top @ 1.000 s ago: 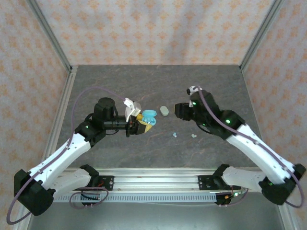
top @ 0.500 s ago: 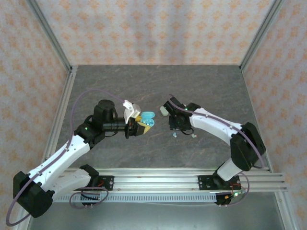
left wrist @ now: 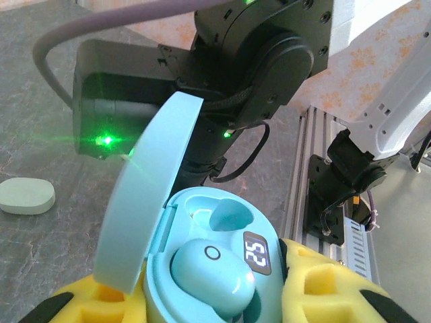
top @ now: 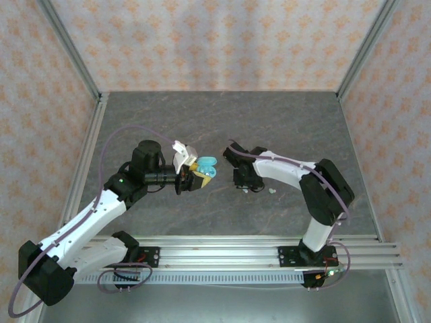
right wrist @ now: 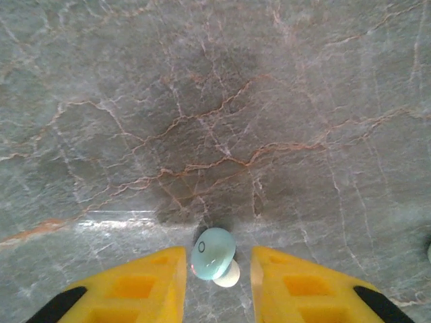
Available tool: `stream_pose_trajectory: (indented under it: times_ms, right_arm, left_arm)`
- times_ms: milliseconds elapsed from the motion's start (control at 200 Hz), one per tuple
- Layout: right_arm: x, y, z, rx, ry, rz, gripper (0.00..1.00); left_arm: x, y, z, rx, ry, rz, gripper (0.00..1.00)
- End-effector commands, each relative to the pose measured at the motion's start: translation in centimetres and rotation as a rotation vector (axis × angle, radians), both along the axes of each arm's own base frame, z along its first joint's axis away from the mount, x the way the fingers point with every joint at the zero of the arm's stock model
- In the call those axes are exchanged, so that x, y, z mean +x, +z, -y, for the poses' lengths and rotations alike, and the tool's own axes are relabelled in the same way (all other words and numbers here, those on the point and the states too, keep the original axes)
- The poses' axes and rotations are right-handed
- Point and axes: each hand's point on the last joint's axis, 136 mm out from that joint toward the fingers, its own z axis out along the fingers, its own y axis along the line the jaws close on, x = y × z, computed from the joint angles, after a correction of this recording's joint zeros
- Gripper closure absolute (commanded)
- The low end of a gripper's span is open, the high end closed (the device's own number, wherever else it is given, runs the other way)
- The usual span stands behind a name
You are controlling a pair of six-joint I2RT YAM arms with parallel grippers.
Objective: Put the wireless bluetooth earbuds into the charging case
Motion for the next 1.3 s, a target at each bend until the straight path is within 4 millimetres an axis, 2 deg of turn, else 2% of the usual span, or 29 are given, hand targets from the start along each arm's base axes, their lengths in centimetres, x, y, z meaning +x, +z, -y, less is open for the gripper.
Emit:
stream_pose_trajectory:
  times_ms: [0, 200, 500, 660, 791, 881, 981, 1121, 1291]
  right_arm:
    - [0.3, 0.0, -0.5, 0.000, -0.001, 0.003, 0.67]
    - [0.2, -0.6, -0.6, -0.003, 0.007, -0.012, 0.67]
    - [-0.1, -1.8, -1.0, 0.011, 0.017, -0.040, 0.76]
    - [0.0, -1.7, -0.8, 0.004, 0.014, -0.031, 0.85]
    - [0.0, -0.5, -0.6, 0.021, 0.010, 0.000, 0.93]
    - [0.2, 1.3, -0.7, 0.060, 0.007, 0.049, 0.96]
    - [0.4, 4.4, -1.0, 0.138, 0.017, 0.131, 0.98]
    - [0.0, 10.2, -1.7, 0.300, 0.056, 0.270, 1.00]
    - [-1.6, 17.6, -3.0, 0.570, 0.140, 0.433, 1.00]
  left_arm:
    - [0.1, 0.1, -0.5, 0.011, 0.015, 0.029, 0.83]
    - [0.0, 0.3, -0.5, 0.006, 0.010, 0.035, 0.83]
    - [0.0, 0.2, -0.5, 0.008, 0.011, 0.031, 0.83]
    - [-0.1, 0.2, -0.5, 0.007, 0.010, 0.031, 0.83]
    - [0.0, 0.3, -0.5, 0.006, 0.013, 0.032, 0.83]
    - [0.0, 0.4, -0.5, 0.004, 0.011, 0.035, 0.83]
    - [0.0, 0.6, -0.4, -0.003, 0.007, 0.042, 0.83]
    - [-0.2, 1.0, -0.2, -0.020, -0.009, 0.057, 0.83]
    - [-0.3, 1.5, -0.2, -0.032, -0.012, 0.073, 0.83]
